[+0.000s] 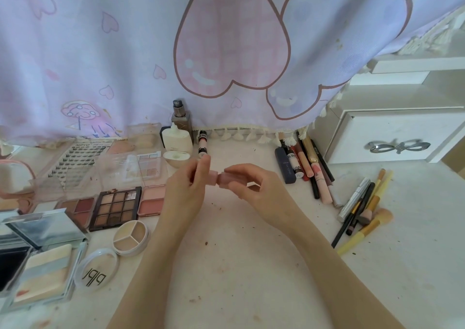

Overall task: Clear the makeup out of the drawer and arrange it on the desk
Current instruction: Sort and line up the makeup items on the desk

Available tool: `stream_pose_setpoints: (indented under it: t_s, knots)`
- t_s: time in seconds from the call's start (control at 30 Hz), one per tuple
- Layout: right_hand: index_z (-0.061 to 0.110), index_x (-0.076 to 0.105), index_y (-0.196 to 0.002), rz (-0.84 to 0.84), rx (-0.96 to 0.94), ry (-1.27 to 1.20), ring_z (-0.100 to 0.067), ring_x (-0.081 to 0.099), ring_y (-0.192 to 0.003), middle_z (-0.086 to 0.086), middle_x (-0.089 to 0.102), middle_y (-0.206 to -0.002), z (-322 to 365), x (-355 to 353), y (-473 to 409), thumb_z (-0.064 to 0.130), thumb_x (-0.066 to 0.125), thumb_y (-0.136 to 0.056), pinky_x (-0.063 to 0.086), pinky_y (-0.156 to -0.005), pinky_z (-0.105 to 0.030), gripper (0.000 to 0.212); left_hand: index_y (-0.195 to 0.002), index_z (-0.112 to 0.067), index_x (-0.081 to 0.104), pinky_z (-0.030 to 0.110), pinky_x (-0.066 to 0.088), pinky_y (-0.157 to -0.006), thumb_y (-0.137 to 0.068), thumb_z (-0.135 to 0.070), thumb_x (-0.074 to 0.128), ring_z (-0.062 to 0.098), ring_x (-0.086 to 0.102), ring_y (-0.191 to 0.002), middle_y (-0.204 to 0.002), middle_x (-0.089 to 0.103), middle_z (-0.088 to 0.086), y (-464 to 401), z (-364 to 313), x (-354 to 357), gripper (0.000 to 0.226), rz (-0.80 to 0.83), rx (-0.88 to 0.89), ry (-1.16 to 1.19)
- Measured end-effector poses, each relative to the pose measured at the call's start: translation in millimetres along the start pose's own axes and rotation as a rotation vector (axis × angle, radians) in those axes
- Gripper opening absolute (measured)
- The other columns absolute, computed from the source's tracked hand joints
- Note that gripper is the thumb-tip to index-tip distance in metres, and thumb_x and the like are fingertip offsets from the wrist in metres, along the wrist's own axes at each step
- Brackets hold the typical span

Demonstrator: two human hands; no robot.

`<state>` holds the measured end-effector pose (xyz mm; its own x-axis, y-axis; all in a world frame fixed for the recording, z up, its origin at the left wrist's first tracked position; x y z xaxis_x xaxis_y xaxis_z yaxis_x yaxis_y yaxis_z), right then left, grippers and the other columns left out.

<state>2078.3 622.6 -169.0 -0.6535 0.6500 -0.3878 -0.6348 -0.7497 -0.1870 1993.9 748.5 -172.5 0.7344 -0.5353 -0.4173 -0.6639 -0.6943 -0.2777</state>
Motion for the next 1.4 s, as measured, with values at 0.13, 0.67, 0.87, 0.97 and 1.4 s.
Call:
stream_pose_setpoints:
  t_s: [0.13, 0.67, 0.87, 0.97, 1.4]
  knots:
    - [0.006, 0.068, -0.095, -0.136, 0.262, -0.475, -0.010, 0.049, -0.055, -0.002, 0.062, -0.067, 0, -12, -3, 0.020, 0.052, -0.095, 0.038, -0.051, -0.019, 0.021, -0.102, -0.030, 0.056, 0.013, 0.044, -0.064, -0.085, -0.036, 0.054, 0.002, 0.059, -0.082, -0.100, 0.063, -0.010, 3, -6, 0, 0.019, 0.221, 0.188, 0.221]
    - [0.004, 0.063, -0.109, -0.165, 0.180, -0.376, -0.008, 0.058, -0.066, -0.007, 0.069, -0.088, 0, -14, -2, 0.011, 0.058, -0.090, 0.045, -0.059, -0.022, 0.020, -0.103, -0.040, 0.047, 0.015, 0.046, -0.063, -0.087, -0.028, 0.057, 0.001, 0.057, -0.074, -0.095, 0.060, -0.014, 4, -8, 2, 0.022, 0.162, 0.105, 0.194]
    - [0.023, 0.063, -0.098, -0.088, 0.135, -0.294, 0.003, 0.059, -0.071, 0.009, 0.069, -0.091, 2, -14, -1, 0.012, 0.064, -0.086, 0.044, -0.061, -0.012, 0.016, -0.093, -0.030, 0.056, 0.016, 0.043, -0.060, -0.081, -0.045, 0.059, 0.001, 0.053, -0.059, -0.069, 0.060, -0.012, 4, -7, -1, 0.019, 0.100, 0.044, 0.255]
    - [0.032, 0.063, -0.093, -0.088, 0.095, -0.170, 0.003, 0.058, -0.090, 0.017, 0.066, -0.094, 1, -15, -2, 0.012, 0.067, -0.083, 0.046, -0.077, -0.016, 0.023, -0.083, -0.022, 0.061, 0.015, 0.039, -0.056, -0.081, -0.052, 0.049, 0.000, 0.047, -0.050, -0.056, 0.053, -0.008, 3, -4, 1, 0.032, 0.045, -0.030, 0.164]
    - [0.025, 0.058, -0.107, -0.109, 0.019, -0.051, -0.003, 0.056, -0.095, 0.014, 0.064, -0.100, 1, -14, -2, 0.016, 0.058, -0.090, 0.043, -0.069, -0.011, 0.019, -0.108, -0.021, 0.054, 0.017, 0.049, -0.065, -0.091, -0.011, 0.055, 0.005, 0.062, -0.078, -0.098, 0.065, -0.004, 5, -10, 0, 0.021, 0.185, 0.114, 0.314]
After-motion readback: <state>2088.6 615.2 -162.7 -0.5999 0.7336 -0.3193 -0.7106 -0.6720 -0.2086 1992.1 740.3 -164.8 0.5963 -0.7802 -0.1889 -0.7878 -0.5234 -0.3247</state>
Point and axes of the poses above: each hand's wrist, its own y-axis away from the middle knuckle, its own x-axis out of the palm, z = x × y, the point moved 1 cm from there along -y, towards the middle knuckle
